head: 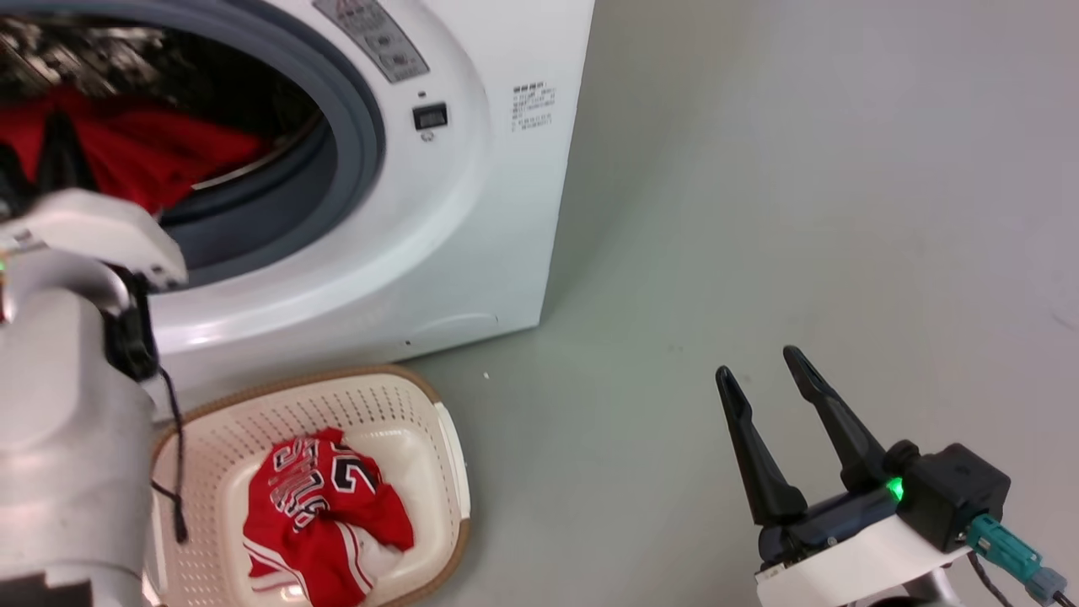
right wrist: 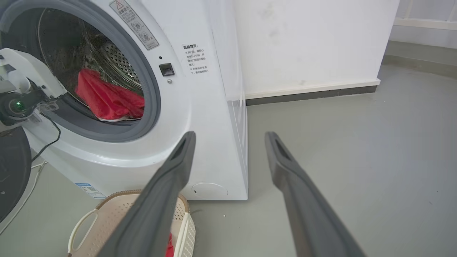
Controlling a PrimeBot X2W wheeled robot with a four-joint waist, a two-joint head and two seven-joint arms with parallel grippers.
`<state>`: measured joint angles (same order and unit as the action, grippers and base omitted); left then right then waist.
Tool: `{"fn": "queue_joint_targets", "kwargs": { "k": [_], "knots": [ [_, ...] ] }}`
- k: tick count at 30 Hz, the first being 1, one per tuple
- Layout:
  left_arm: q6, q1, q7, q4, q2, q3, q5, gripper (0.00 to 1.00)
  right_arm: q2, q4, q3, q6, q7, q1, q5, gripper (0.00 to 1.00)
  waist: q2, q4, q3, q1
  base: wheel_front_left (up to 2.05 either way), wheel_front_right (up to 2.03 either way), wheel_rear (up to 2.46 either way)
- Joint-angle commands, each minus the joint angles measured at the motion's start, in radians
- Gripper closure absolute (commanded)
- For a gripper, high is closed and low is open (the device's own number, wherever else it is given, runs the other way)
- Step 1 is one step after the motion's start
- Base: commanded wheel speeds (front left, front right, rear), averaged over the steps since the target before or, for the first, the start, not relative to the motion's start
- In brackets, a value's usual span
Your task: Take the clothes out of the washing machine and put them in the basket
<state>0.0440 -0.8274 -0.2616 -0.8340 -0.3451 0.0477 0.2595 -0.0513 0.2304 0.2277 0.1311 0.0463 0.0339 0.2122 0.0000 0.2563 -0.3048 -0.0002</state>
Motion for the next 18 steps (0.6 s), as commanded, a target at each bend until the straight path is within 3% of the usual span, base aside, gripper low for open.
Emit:
{"fn": "queue_joint_targets", "kwargs": {
  "k": [1, 18],
  "knots": [
    [-0.007, 0.028, -0.005, 0.009, 0.008, 0.004, 0.0, 1.0, 0.002, -0.001, -0.004, -0.001, -0.002, 0.018, 0.006, 0.0, 0.0, -0.016, 0.056, 0.0002, 0.0, 0.0, 0.0],
    [-0.056, 0.393, -0.004, 0.256, 0.095, 0.021, -0.003, 1.0, 0.002, 0.03, -0.057, -0.001, -0.051, 0.126, -0.003, 0.0, 0.0, -0.107, 0.283, 0.0002, 0.0, 0.0, 0.0]
  ]
}}
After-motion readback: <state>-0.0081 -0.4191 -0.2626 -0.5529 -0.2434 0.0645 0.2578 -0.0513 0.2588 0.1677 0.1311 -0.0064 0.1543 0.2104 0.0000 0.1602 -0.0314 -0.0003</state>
